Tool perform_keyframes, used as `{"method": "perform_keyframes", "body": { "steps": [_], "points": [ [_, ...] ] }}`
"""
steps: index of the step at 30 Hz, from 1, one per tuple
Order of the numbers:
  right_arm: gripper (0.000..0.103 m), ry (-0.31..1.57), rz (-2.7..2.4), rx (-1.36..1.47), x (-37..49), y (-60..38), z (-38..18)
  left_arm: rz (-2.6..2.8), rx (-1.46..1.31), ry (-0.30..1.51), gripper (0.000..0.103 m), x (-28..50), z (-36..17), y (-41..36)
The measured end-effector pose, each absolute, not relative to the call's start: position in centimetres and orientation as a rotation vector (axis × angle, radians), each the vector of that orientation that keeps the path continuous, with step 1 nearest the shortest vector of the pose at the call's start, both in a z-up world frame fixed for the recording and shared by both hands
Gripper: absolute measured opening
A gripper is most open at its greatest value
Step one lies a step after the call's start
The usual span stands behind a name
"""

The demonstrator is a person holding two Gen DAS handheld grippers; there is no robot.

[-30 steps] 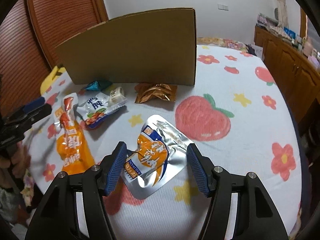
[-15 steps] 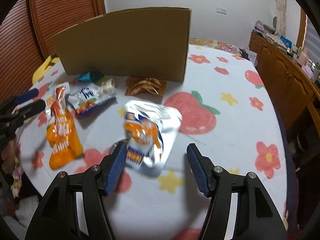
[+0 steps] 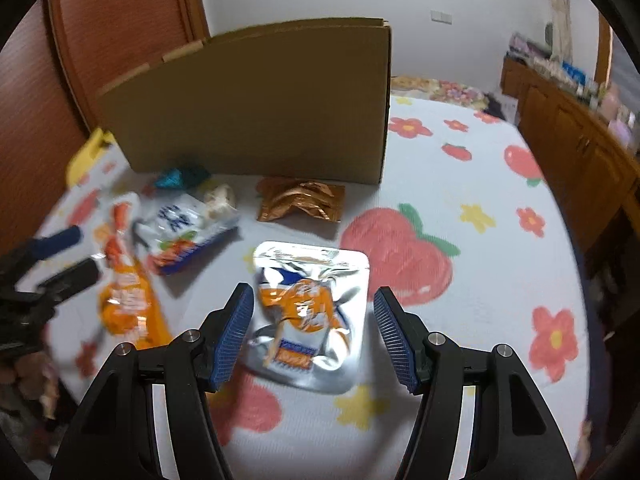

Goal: Organize snacks
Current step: 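Grasp the silver-orange pouch with the right tool while the left tool grasps the orange chicken-feet pack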

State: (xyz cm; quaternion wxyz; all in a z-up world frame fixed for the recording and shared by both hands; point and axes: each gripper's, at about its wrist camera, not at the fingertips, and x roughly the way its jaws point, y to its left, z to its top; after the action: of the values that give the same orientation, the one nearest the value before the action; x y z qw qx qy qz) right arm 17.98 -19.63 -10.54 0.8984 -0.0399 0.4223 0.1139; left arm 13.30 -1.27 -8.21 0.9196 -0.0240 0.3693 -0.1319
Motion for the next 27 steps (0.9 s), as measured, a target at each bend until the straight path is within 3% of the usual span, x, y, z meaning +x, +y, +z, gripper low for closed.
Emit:
{"method": "perform_keyframes", "body": {
  "steps": [3,27],
  "points": [
    [0.060,0.892,0.220,-0.126,18.2,-19.9,-11.1,-0.274,-0.078,0.790,0.086,13.4,-8.6,-1.4],
    [0.061,0.871,0.260,-0.154,18.4,-20.1,-11.7,-0.219,-0.259,0.894,0.085,19.1,-9.3,1.5]
  ]
}}
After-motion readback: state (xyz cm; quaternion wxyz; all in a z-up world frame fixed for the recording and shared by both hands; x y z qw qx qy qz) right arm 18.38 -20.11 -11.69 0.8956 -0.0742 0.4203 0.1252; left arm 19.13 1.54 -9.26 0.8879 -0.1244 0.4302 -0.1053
